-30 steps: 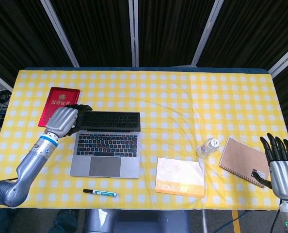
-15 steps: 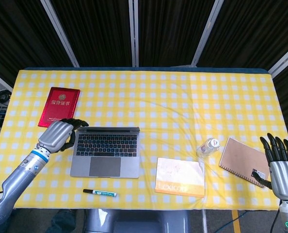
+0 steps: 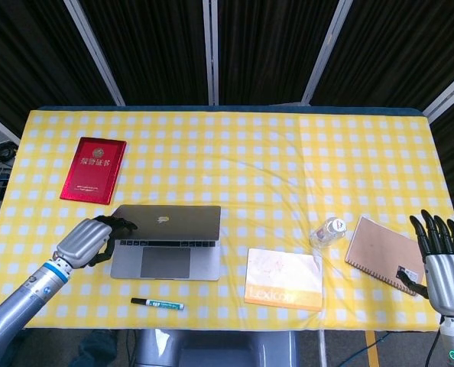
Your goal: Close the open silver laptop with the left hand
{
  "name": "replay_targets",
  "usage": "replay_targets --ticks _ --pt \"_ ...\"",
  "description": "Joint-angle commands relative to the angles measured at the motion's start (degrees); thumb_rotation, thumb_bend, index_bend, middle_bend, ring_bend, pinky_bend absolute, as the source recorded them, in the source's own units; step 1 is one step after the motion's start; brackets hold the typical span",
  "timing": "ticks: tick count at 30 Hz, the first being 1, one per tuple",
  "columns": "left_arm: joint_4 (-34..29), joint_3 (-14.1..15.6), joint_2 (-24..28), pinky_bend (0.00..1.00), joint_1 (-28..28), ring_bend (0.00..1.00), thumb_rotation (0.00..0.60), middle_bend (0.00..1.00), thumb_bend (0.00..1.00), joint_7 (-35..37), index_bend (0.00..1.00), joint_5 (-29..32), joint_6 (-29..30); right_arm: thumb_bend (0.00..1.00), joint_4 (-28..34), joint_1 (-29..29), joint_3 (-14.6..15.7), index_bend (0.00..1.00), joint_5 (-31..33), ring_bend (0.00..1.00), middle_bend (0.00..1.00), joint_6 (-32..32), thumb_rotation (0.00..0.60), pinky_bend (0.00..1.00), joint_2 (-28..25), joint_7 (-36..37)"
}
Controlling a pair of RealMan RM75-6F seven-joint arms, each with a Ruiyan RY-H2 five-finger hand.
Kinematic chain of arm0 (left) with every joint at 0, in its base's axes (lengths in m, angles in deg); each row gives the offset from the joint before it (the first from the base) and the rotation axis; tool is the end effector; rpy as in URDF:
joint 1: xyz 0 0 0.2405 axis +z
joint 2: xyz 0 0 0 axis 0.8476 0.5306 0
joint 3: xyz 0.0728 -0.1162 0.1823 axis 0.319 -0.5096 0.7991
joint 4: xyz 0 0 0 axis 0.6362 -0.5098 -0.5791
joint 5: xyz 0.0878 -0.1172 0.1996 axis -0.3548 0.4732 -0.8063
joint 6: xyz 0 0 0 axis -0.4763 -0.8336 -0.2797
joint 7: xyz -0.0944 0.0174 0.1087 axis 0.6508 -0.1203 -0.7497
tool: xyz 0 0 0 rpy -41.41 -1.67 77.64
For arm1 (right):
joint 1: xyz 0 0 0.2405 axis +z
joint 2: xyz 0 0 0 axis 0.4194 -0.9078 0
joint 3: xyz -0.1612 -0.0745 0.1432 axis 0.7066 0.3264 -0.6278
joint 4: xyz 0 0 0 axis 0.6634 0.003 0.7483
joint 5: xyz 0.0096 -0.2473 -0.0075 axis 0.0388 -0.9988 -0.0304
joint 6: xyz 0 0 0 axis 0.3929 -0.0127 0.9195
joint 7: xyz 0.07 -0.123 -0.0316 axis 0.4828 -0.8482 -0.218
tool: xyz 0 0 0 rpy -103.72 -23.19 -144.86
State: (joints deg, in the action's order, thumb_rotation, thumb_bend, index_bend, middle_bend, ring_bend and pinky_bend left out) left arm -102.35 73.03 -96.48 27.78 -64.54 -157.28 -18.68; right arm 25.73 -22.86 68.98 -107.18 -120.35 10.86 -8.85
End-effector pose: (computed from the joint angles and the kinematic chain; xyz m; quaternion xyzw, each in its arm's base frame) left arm -0.1933 0.2544 0.0385 -0.7572 -0.4454 -0.3355 0.3401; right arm -0.2701 -0.1749 0.1286 0.5944 -0.3090 0.3815 0.6370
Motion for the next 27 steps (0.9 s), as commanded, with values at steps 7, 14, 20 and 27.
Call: replay_targets --ticks 7,14,20,27 --pt "2.09 2.72 -3.33 0.27 0.55 0.23 0.600 0.26 1.00 0.76 0.25 -3.17 -0.17 0.00 0.05 -0.03 -0.08 0.00 0.15 0.00 0.00 -0.01 0.600 0.00 -0.13 0.29" --pt "4.64 3.92 -8.77 0.27 0.08 0.23 0.600 0.26 1.00 -0.68 0.25 -3.48 -1.41 0.00 0.09 -0.07 -0.08 0.00 0.22 0.00 0.00 0.03 0.600 0.00 -0.25 0.42" --pt "6.05 4.34 -12.24 0.27 -0.46 0.23 0.600 0.26 1.00 -3.04 0.25 -2.45 -2.78 0.00 0.03 -0.10 -0.15 0.00 0.39 0.00 0.00 0.02 0.600 0.00 -0.40 0.77" --pt "7.72 5.03 -15.73 0.25 -0.24 0.23 0.600 0.26 1.00 -4.18 0.25 -1.30 -2.99 0.00 0.12 -0.16 -0.12 0.00 0.30 0.00 0.00 -0.02 0.600 0.00 -0.62 1.20"
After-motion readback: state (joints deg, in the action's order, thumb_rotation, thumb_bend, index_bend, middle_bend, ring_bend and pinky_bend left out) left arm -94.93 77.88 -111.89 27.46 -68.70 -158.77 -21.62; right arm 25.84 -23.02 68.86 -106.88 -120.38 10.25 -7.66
